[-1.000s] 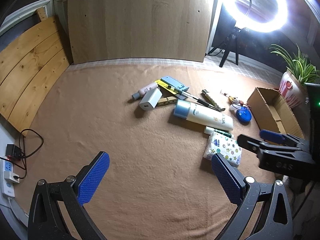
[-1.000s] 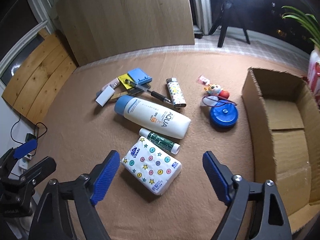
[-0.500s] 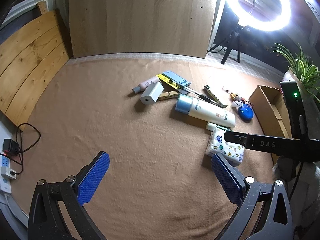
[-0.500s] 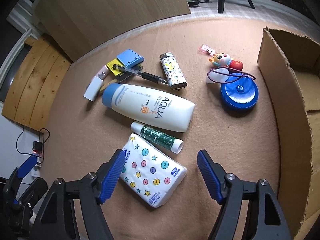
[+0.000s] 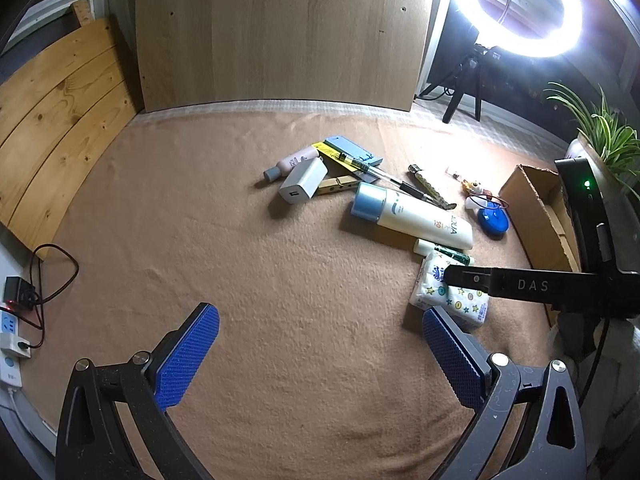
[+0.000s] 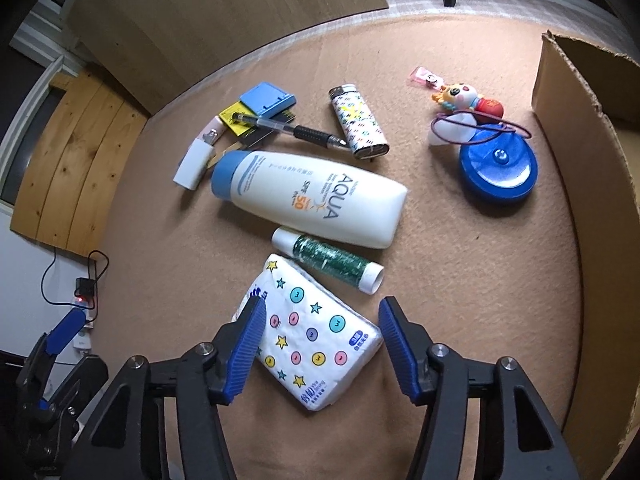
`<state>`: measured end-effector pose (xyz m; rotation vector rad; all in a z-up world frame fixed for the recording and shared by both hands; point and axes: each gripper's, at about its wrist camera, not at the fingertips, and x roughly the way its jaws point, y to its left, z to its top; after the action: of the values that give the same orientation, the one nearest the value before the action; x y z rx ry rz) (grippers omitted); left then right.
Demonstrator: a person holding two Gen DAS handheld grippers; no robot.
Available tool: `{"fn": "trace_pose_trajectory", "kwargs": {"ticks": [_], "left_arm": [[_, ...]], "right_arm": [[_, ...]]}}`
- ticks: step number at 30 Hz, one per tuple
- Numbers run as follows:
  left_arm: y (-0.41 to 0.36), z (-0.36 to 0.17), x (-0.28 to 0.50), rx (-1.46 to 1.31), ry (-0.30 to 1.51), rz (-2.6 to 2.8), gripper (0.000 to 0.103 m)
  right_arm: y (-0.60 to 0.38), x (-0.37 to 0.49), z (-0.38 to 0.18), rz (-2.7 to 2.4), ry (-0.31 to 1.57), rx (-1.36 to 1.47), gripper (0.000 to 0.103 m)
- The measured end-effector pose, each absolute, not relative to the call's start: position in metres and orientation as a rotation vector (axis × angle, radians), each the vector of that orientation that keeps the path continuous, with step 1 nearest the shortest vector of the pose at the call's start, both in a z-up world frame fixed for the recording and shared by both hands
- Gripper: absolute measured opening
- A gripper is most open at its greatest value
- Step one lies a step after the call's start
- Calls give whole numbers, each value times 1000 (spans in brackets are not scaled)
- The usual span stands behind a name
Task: Organize objects
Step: 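Close the right tool around the Vinda tissue pack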
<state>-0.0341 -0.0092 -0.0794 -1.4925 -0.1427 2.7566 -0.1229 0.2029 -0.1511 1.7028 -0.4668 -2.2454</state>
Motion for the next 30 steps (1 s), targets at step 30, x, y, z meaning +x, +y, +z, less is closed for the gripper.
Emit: {"fn": "trace_pose_trajectory", "kwargs": {"ticks": [30], "left_arm": [[25,-136,-58,-1565,-244,2434,79]], "right_arm": [[191,-113,-155,-2093,-607,1679,34]]}}
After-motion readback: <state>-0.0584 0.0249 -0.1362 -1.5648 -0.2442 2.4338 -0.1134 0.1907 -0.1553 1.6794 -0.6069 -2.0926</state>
